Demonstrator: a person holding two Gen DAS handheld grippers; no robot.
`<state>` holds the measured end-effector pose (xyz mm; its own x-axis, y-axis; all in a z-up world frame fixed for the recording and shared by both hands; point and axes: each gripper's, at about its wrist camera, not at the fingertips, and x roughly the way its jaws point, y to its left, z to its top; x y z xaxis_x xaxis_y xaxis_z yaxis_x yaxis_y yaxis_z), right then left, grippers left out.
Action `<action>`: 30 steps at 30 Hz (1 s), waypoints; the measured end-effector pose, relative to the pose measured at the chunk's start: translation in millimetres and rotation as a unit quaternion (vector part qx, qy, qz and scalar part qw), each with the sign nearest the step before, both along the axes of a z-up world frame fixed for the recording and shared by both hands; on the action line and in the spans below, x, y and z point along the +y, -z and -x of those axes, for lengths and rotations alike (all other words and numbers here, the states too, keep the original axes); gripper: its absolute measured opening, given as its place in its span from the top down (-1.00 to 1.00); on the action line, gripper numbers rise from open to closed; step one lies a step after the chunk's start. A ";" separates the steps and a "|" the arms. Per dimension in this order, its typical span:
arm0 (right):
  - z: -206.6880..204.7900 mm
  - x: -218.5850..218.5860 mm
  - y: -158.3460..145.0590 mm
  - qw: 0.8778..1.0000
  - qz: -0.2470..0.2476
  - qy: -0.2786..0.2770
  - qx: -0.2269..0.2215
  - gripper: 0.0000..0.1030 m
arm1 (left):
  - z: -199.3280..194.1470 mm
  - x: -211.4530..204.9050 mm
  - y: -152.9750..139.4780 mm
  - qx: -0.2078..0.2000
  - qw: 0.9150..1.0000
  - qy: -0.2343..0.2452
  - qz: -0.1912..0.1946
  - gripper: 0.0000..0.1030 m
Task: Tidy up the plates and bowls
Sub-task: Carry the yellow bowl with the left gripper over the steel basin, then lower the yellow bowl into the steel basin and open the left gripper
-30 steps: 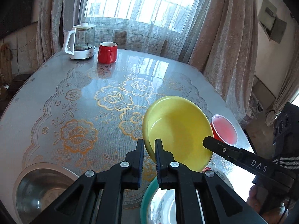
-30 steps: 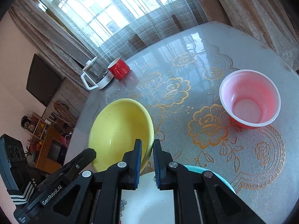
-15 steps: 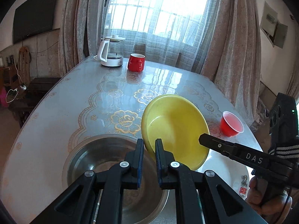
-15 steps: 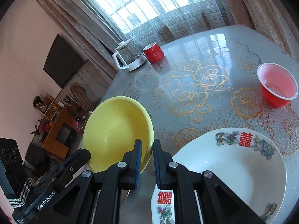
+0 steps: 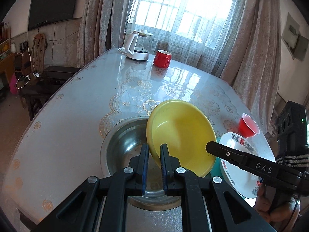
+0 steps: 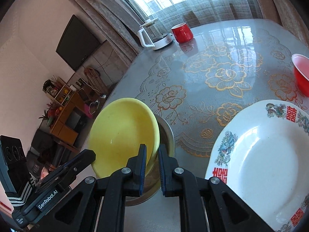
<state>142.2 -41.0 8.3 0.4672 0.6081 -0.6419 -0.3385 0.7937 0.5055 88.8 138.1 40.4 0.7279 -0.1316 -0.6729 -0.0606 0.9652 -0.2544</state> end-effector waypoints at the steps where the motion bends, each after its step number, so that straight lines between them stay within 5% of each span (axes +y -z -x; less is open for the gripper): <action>1: -1.1 2.7 0.4 1.000 0.001 -0.004 0.001 0.77 | 0.9 2.2 0.5 0.000 1.000 -0.003 0.001 0.77; 19: -13.5 41.2 30.3 0.996 0.072 -0.037 0.032 0.72 | -18.5 21.9 51.3 0.079 0.996 -0.030 0.000 0.77; 30: -6.8 50.6 27.0 0.993 0.112 -0.045 0.009 0.56 | -21.5 17.5 52.8 0.075 0.996 -0.031 -0.028 0.76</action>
<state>149.0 9.5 -18.7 0.4053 0.4878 -0.7732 -0.4052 0.8540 0.3263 110.3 155.5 -12.4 0.6246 -0.0481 -0.7795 -0.1545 0.9708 -0.1837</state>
